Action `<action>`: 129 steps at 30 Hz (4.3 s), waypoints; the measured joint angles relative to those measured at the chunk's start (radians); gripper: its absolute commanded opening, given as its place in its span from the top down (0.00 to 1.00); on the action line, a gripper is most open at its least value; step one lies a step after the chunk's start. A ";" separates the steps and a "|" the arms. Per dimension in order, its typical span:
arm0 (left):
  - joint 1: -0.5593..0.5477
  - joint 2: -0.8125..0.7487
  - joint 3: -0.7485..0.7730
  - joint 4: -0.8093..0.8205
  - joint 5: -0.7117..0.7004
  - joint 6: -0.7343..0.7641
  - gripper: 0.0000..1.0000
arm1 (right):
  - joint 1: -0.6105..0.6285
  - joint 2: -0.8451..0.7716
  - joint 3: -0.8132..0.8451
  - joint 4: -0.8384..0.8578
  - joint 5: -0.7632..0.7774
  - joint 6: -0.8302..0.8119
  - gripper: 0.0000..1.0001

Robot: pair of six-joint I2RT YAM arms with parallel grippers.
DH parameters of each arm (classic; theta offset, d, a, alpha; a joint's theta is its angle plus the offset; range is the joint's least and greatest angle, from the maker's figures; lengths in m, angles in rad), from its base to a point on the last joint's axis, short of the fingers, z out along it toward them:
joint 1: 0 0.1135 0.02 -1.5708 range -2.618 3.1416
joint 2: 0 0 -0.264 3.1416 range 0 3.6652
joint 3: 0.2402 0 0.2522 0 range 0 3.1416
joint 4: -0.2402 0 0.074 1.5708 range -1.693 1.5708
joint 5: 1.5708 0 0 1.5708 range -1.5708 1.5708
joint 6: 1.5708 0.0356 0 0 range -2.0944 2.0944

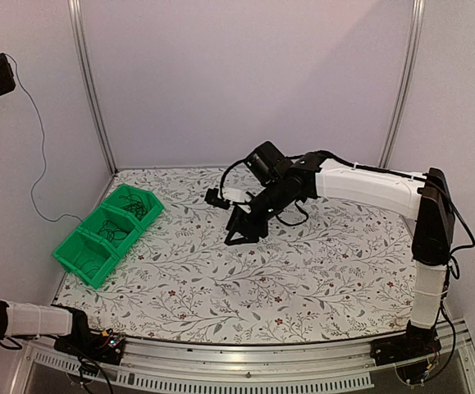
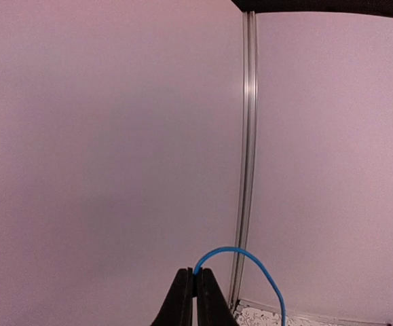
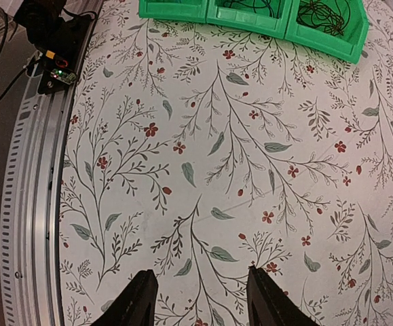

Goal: Untangle the cables

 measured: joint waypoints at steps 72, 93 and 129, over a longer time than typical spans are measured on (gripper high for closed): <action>0.235 0.106 -0.945 -0.619 0.235 -0.592 1.00 | 0.000 0.002 -0.032 -0.001 -0.024 0.001 0.51; 0.336 0.316 -0.958 -0.428 0.285 -0.560 0.98 | 0.000 0.002 -0.051 0.002 -0.059 0.026 0.52; 0.342 0.005 -1.085 -0.663 0.405 -0.695 0.49 | -0.155 0.001 -0.133 0.214 -0.315 0.205 0.52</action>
